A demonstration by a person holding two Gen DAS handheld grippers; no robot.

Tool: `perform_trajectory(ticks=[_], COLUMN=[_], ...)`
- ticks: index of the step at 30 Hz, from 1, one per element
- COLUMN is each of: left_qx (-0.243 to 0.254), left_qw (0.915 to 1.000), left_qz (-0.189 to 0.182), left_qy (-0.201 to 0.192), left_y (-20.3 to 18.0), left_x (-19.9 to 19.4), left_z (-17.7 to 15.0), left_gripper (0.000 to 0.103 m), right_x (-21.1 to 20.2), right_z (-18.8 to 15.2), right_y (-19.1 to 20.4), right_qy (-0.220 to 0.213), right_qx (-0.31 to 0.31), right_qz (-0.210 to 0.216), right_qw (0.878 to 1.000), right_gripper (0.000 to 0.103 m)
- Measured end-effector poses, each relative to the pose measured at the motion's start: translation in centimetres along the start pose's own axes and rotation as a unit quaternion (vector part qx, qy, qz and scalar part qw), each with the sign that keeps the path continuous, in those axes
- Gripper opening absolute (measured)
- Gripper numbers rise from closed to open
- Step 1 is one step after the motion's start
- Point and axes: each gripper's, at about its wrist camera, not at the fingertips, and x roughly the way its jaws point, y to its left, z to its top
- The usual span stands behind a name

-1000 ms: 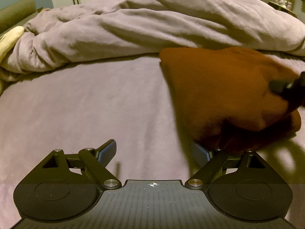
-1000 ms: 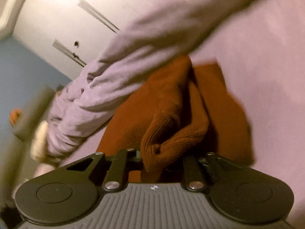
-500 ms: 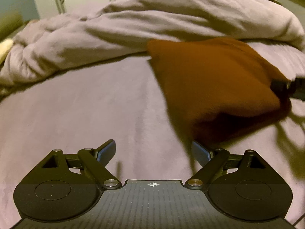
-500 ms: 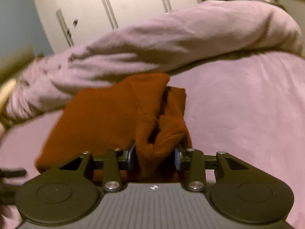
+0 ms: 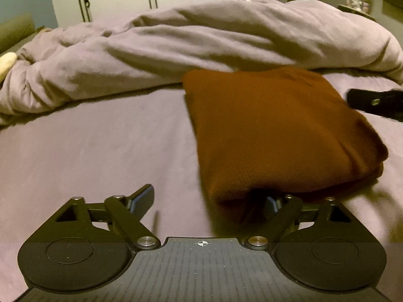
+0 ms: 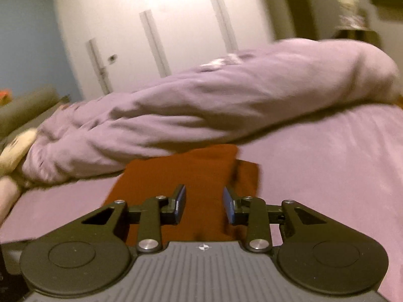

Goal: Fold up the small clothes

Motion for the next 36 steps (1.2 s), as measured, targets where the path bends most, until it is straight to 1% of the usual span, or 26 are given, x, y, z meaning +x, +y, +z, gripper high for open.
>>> perform_trajectory(ticks=[2, 3, 4, 5, 6, 8, 10, 12, 14, 16, 18, 20, 21, 22, 24, 25, 27, 28, 33, 35, 36], left_qx=[-0.011, -0.019, -0.026, -0.036, -0.042, -0.036, -0.033, -0.042, -0.059, -0.074, -0.083, -0.083, -0.088, -0.092, -0.084, -0.078, -0.081, -0.083, -0.102, -0.104, -0.110], left_qw=[0.9999, 0.9997, 0.9993, 0.9986, 0.9977, 0.9959, 0.9956, 0.9965, 0.9964, 0.9950, 0.9950, 0.9952, 0.9947, 0.9943, 0.9954, 0.9961, 0.9960, 0.9958, 0.9944, 0.9942, 0.9935], left_qz=[-0.007, -0.012, -0.018, -0.027, -0.037, -0.060, -0.068, -0.066, -0.061, -0.066, -0.054, -0.048, -0.047, -0.046, -0.039, -0.034, -0.035, -0.035, -0.026, -0.020, -0.024], left_qy=[0.008, 0.012, 0.018, 0.028, 0.038, 0.058, 0.055, 0.027, 0.003, -0.013, -0.011, 0.018, 0.027, 0.028, 0.025, 0.022, 0.019, 0.016, -0.004, -0.018, -0.020], left_y=[0.8, 1.3, 1.8, 2.4, 2.9, 3.7, 4.7, 5.8, 6.5, 6.4, 5.6, 4.6, 4.4, 4.3, 4.1, 3.9, 3.7, 3.7, 3.4, 3.3, 3.5], left_x=[0.4, 0.6, 0.9, 1.2, 1.3, 1.0, -0.4, -2.3, -3.4, -3.2, -2.0, -0.1, 0.5, 0.8, 1.3, 1.6, 2.0, 2.1, 2.5, 2.3, 2.2], left_z=[-0.2, -0.3, -0.3, -0.5, -0.5, -0.6, -0.6, -0.1, 1.0, 2.2, 3.0, 3.2, 3.1, 2.8, 2.3, 1.9, 1.2, 0.9, 0.0, -0.4, -0.5], left_gripper=[0.087, 0.088, 0.089, 0.090, 0.091, 0.091, 0.091, 0.090, 0.093, 0.094, 0.094, 0.093, 0.093, 0.094, 0.095, 0.095, 0.095, 0.095, 0.099, 0.100, 0.100], right_x=[1.2, 1.9, 2.8, 3.6, 4.3, 4.1, 3.7, 2.9, 2.0, 1.6, 2.0, 2.6, 2.9, 3.1, 3.4, 3.8, 4.4, 4.5, 4.6, 4.8, 4.8], right_z=[-0.4, -0.7, -1.3, -2.0, -2.8, -3.6, -3.2, -2.5, -1.8, -1.3, -1.0, -1.1, -1.2, -1.4, -1.9, -2.1, -2.8, -3.1, -4.4, -4.3, -4.3], right_y=[0.8, 1.0, 0.9, 0.7, 0.4, -0.3, -0.4, -0.3, 0.1, 0.7, 1.8, 2.9, 3.3, 3.5, 3.6, 3.4, 2.9, 2.6, 1.4, 1.4, 1.5], right_qy=[0.016, 0.030, 0.048, 0.065, 0.077, 0.067, 0.072, 0.072, 0.054, 0.029, 0.025, 0.028, 0.029, 0.033, 0.044, 0.055, 0.081, 0.084, 0.073, 0.072, 0.071], right_qx=[-0.038, -0.056, -0.074, -0.094, -0.115, -0.135, -0.136, -0.127, -0.113, -0.103, -0.100, -0.115, -0.124, -0.132, -0.144, -0.154, -0.170, -0.171, -0.172, -0.163, -0.161], right_qz=[0.016, 0.015, 0.006, -0.011, -0.020, -0.013, -0.012, -0.009, -0.005, 0.003, 0.014, 0.021, 0.025, 0.028, 0.031, 0.025, 0.012, 0.012, 0.016, 0.014, 0.014], right_qw=[0.999, 0.998, 0.996, 0.993, 0.990, 0.989, 0.988, 0.989, 0.992, 0.994, 0.995, 0.993, 0.992, 0.990, 0.988, 0.986, 0.982, 0.982, 0.982, 0.984, 0.984], right_gripper=[0.018, 0.017, 0.016, 0.007, 0.004, 0.002, 0.002, 0.002, 0.003, 0.006, 0.006, 0.006, 0.006, 0.006, 0.006, 0.006, 0.006, 0.006, 0.005, 0.006, 0.006])
